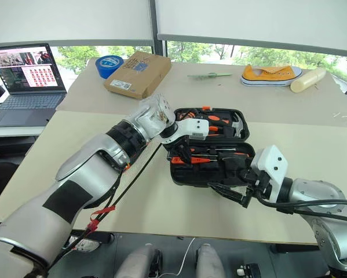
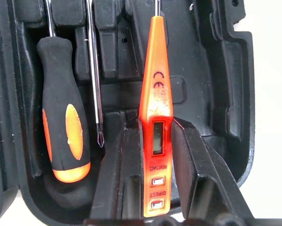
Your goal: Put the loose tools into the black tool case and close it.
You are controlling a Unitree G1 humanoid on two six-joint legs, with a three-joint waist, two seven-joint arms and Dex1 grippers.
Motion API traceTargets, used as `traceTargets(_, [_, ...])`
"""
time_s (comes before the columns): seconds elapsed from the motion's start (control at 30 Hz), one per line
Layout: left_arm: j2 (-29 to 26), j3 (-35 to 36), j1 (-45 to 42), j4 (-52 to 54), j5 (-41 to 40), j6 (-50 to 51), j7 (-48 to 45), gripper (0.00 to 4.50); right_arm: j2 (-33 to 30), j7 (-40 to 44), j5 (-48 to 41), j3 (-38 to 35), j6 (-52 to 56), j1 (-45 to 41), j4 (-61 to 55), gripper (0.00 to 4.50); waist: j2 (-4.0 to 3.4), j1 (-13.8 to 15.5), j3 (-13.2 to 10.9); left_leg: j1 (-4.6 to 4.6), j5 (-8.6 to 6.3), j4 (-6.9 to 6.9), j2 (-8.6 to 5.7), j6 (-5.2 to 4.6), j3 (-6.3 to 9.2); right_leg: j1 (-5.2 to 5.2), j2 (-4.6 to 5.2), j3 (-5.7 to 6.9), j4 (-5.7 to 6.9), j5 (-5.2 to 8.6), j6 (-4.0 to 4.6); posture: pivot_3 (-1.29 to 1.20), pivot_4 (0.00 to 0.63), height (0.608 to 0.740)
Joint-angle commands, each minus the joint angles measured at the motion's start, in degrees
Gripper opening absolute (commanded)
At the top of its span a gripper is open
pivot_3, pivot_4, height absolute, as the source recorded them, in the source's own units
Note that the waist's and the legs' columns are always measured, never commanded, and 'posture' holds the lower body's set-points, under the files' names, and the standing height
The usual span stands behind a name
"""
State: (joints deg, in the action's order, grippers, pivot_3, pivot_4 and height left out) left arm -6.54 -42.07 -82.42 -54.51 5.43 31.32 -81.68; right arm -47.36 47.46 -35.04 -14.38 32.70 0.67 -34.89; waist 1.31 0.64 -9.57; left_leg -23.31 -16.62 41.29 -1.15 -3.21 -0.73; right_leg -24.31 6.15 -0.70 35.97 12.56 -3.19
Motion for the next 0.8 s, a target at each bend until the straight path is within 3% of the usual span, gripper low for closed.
traceTargets(0.03, [1.4, 2.1, -1.7, -2.1, 2.1, -1.1, 0.3, 0.41, 0.4, -1.0, -0.5, -1.1, -0.6, -0.4, -1.8, 4.5, 0.0, 0.0, 0.0, 0.0, 0.0, 0.0, 0.0, 0.0, 0.0, 0.0, 0.0, 0.0, 0.01, 0.0, 0.0, 0.0, 0.15, 0.735])
traceTargets(0.6, [5.5, 6.7, -1.9, -9.1, 8.2, -4.3, 2.1, 0.41, 2.0, -3.4, -0.1, -0.5, -0.8, 0.2, -3.1, 4.5, 0.0, 0.0, 0.0, 0.03, 0.0, 0.0, 0.0, 0.0, 0.0, 0.02, 0.0, 0.0, 0.03, 0.0, 0.0, 0.0, 0.15, 0.735])
traceTargets(0.67, [5.7, 7.2, -1.9, -9.5, 8.8, -4.4, 2.3, 1.42, 2.1, -3.4, -0.1, -0.4, -0.8, 0.1, -3.0, 4.5, 0.0, 0.0, 0.0, 0.03, 0.0, 0.01, 0.0, 0.0, 0.0, 0.02, 0.0, 0.0, 0.04, 0.0, 0.0, 0.0, 0.15, 0.735])
traceTargets(0.8, [5.4, 8.6, -2.6, -9.6, 9.0, -4.3, 1.5, 2.79, 2.2, -3.4, -0.2, -0.3, -0.8, -0.1, -2.8, 4.5, 0.0, 0.0, 0.0, 0.01, 0.0, 0.01, -0.01, 0.0, 0.0, 0.0, 0.0, 0.0, 0.09, 0.0, 0.0, 0.0, 0.15, 0.735])
